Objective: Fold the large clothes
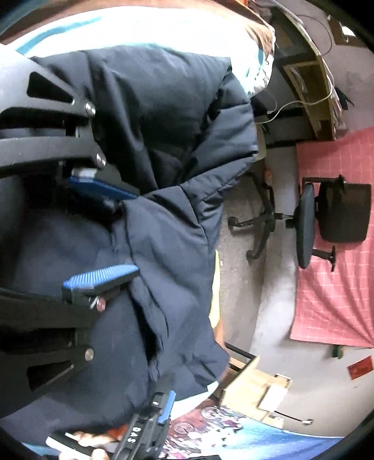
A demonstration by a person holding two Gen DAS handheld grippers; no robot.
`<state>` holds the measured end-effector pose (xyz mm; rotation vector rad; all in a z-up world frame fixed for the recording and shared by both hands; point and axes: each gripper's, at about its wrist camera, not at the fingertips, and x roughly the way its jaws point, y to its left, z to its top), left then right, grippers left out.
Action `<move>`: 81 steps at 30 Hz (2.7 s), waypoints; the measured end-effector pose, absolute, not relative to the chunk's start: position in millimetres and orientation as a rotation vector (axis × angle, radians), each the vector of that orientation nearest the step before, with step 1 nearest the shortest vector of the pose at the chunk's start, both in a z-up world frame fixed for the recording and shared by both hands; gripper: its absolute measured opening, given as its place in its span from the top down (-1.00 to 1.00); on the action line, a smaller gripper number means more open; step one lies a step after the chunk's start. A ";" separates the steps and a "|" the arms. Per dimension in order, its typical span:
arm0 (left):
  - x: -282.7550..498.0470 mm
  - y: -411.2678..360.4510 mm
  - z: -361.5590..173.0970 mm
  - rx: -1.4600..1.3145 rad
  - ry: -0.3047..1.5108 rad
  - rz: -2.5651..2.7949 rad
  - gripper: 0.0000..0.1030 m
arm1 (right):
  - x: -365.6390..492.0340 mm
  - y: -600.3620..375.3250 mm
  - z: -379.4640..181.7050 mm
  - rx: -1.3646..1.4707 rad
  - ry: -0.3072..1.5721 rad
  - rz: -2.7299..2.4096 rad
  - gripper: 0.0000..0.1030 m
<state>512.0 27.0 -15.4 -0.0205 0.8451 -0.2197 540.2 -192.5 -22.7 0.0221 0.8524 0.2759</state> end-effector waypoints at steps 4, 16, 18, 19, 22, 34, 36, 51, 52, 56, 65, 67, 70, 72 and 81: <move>482.6 22.3 12.2 -0.040 0.790 -0.196 -0.20 | 518.1 -193.4 2.1 0.012 0.810 0.336 -0.26; 372.3 -12.9 67.0 -0.075 0.667 -0.044 -0.95 | 424.4 -214.0 36.3 0.057 0.678 0.405 -0.87; 355.3 -20.0 69.2 -0.079 0.656 -0.035 -0.96 | 410.5 -221.4 38.9 0.076 0.678 0.430 -0.95; 347.3 -23.3 68.9 -0.081 0.652 -0.027 -0.97 | 403.6 -225.9 40.3 0.076 0.675 0.440 -0.99; 322.0 -28.4 68.1 -0.093 0.660 0.012 -0.97 | 381.6 -231.7 41.8 0.071 0.660 0.463 -0.99; 231.3 -39.0 73.7 -0.016 0.761 0.230 -0.97 | 321.7 -242.2 45.5 0.050 0.669 0.551 -0.99; 221.2 -45.1 69.6 0.004 0.751 0.239 -0.97 | 309.4 -240.4 48.8 0.043 0.662 0.568 -0.99; 191.6 -25.9 36.0 0.030 0.724 0.116 -0.97 | 226.2 -218.2 26.6 -0.026 0.645 0.588 -0.99; 189.3 -24.6 34.2 0.035 0.721 0.108 -0.97 | 221.7 -216.6 25.5 -0.028 0.638 0.582 -0.99; 177.0 -16.0 26.0 0.049 0.699 0.058 -0.97 | 207.2 -209.1 21.5 -0.038 0.632 0.540 -0.99; 139.2 0.1 -4.5 0.087 0.698 -0.066 -0.97 | 182.9 -203.0 5.0 -0.080 0.694 0.460 -0.99; 132.4 0.9 -9.9 0.108 0.701 -0.095 -0.97 | 177.4 -203.5 -2.1 -0.086 0.716 0.461 -0.99; 117.8 5.3 -18.4 0.136 0.702 -0.159 -0.97 | 167.9 -203.8 -15.2 -0.112 0.741 0.485 -0.99; 110.5 6.9 -25.8 0.166 0.719 -0.181 -0.97 | 161.2 -204.3 -25.1 -0.140 0.758 0.499 -0.99; 84.0 2.7 -57.9 0.346 0.780 -0.180 -0.97 | 143.2 -211.8 -53.4 -0.246 0.820 0.464 -0.99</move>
